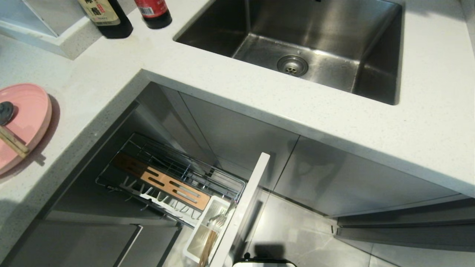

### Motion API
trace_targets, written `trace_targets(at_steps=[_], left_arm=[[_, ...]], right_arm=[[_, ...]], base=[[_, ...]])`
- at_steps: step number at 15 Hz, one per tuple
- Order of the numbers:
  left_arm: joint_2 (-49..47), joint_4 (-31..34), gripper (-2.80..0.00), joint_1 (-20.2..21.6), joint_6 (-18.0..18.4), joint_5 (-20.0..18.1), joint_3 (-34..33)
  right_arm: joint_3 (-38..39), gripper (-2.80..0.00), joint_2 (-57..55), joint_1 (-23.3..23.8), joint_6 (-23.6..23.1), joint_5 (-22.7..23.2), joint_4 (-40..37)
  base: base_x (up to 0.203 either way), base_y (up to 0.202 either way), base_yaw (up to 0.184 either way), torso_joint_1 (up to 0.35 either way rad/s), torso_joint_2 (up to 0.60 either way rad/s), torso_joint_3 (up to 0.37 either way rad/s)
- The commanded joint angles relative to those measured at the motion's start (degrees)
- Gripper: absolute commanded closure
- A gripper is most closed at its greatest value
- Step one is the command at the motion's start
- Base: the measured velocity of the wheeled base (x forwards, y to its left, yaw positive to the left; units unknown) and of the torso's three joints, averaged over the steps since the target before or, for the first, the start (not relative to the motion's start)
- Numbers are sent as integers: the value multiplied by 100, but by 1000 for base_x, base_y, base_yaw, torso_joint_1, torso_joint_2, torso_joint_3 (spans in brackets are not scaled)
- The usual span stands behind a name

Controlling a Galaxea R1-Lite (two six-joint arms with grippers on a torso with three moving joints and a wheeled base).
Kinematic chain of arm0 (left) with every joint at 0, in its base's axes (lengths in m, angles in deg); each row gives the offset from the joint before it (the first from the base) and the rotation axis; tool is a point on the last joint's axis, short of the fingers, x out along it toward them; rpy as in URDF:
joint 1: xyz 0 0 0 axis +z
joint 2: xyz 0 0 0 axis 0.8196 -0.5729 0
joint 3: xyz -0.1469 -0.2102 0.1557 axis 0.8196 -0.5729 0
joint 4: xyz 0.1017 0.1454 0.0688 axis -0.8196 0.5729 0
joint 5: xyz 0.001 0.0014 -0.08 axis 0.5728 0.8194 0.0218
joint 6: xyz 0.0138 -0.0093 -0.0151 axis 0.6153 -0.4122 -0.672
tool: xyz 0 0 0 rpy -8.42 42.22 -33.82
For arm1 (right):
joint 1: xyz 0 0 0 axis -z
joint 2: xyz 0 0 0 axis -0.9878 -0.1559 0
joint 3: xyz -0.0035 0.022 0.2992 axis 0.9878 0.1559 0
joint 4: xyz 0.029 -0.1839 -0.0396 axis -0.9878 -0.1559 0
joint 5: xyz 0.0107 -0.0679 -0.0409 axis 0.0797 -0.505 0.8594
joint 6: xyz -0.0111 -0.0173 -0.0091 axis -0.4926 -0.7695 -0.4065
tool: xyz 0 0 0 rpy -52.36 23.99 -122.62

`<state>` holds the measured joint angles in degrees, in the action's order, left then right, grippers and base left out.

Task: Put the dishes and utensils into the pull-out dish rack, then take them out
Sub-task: Pick up the bowl and place it in the cupboard

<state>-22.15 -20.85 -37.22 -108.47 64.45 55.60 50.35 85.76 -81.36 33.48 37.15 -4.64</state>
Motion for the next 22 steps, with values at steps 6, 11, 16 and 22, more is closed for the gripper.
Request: trace_targets(at_steps=[6,11,16,22], left_arm=[[147,-126,-280,236,-139,-164,-899],[-4,-958,-280,482,-139,-343,-1227],[-343,-1312,-280,1001,-139,-349,-1436],[-681,-1676,-280,1496,-131,-813,-1635]], right_arm=[[9,0,-2,-2,1,1,0],[9,0,-2,-2,0,1,0],[9,0,-2,-2,0,1,0],[9,0,-2,-2,0,1,0]], base=[[0,0,0,0,0,0],[0,0,0,0,0,0],[0,0,0,0,0,0],[0,0,0,0,0,0]])
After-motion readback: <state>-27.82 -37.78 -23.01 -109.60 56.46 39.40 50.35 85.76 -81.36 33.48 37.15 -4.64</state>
